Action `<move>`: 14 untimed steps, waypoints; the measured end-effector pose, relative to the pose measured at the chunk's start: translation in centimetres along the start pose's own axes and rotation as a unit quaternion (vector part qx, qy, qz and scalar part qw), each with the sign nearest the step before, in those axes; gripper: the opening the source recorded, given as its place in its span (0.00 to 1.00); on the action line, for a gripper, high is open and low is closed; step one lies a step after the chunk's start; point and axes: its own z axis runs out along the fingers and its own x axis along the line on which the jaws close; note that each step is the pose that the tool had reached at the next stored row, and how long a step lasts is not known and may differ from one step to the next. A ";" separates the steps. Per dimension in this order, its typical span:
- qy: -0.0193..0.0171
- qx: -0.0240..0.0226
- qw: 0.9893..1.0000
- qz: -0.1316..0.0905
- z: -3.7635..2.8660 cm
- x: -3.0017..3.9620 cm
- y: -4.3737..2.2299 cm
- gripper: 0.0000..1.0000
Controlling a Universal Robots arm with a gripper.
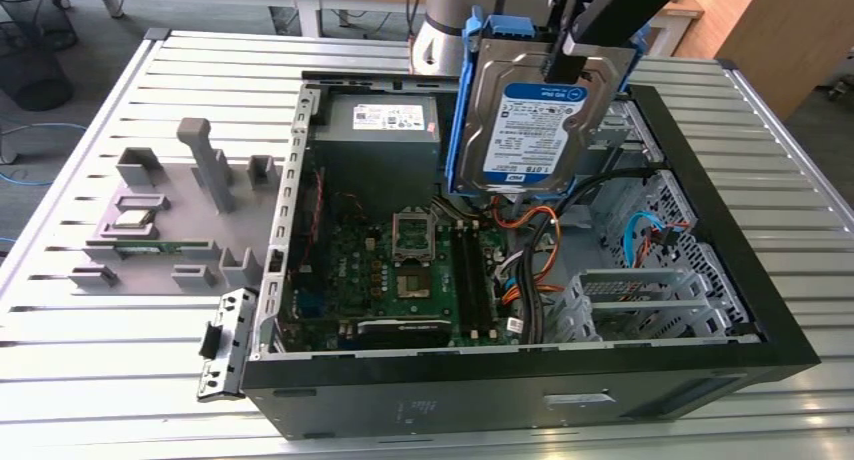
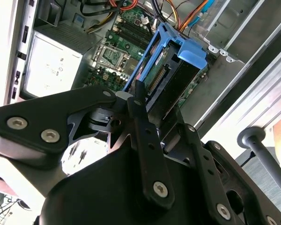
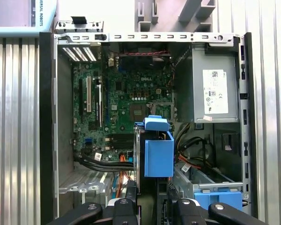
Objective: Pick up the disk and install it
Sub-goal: 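Pick up the disk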
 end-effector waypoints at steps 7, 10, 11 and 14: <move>0.000 0.000 1.000 0.000 -0.01 -0.01 -0.30 0.35; 0.000 0.000 1.000 0.000 -0.02 -0.01 -0.37 0.35; 0.000 0.000 1.000 0.000 -0.01 -0.01 -0.39 0.35; 0.000 0.000 1.000 0.000 -0.02 -0.01 -0.45 0.35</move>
